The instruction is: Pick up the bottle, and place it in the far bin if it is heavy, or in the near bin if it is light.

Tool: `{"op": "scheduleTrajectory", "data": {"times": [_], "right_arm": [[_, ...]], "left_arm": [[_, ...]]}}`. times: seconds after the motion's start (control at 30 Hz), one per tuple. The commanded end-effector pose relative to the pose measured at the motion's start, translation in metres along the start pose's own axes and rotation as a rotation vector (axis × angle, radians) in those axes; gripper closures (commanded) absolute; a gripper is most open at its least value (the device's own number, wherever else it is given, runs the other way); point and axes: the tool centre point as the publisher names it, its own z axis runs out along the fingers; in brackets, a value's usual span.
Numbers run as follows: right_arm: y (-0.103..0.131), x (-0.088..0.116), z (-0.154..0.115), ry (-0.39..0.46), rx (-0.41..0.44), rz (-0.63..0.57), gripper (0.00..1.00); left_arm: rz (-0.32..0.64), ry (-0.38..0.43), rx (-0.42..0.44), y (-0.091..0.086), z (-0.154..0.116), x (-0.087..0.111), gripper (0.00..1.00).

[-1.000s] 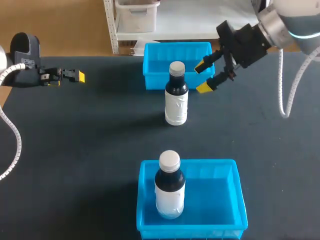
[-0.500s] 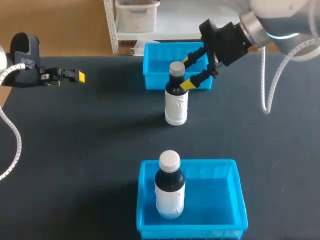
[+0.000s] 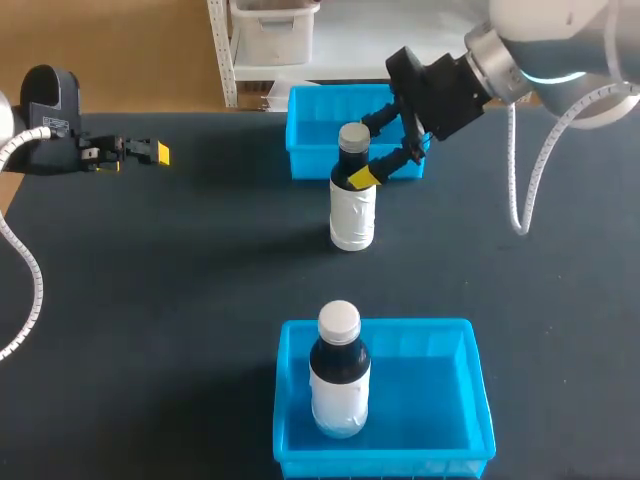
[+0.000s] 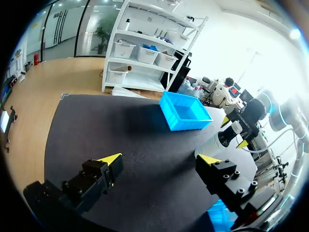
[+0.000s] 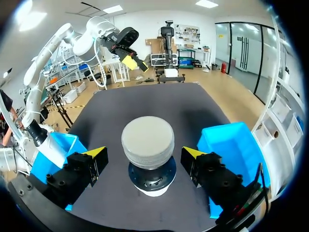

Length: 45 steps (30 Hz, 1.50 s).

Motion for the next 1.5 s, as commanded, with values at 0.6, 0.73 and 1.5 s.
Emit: {"op": "scheduleTrajectory", "data": {"times": [0.6, 0.73, 1.5], "right_arm": [[-0.002, -0.001, 0.010, -0.006, -0.014, 0.008, 0.35], [-0.003, -0.001, 0.010, -0.006, -0.012, 0.010, 0.52], [-0.008, 0.018, -0.071, 0.004, 0.106, 0.033, 1.00]], "left_arm": [[0.000, 0.000, 0.000, 0.000, 0.000, 0.000, 0.00], [0.000, 0.000, 0.000, 0.000, 0.000, 0.000, 0.00], [0.000, 0.000, 0.000, 0.000, 0.000, 0.000, 0.00]]}}
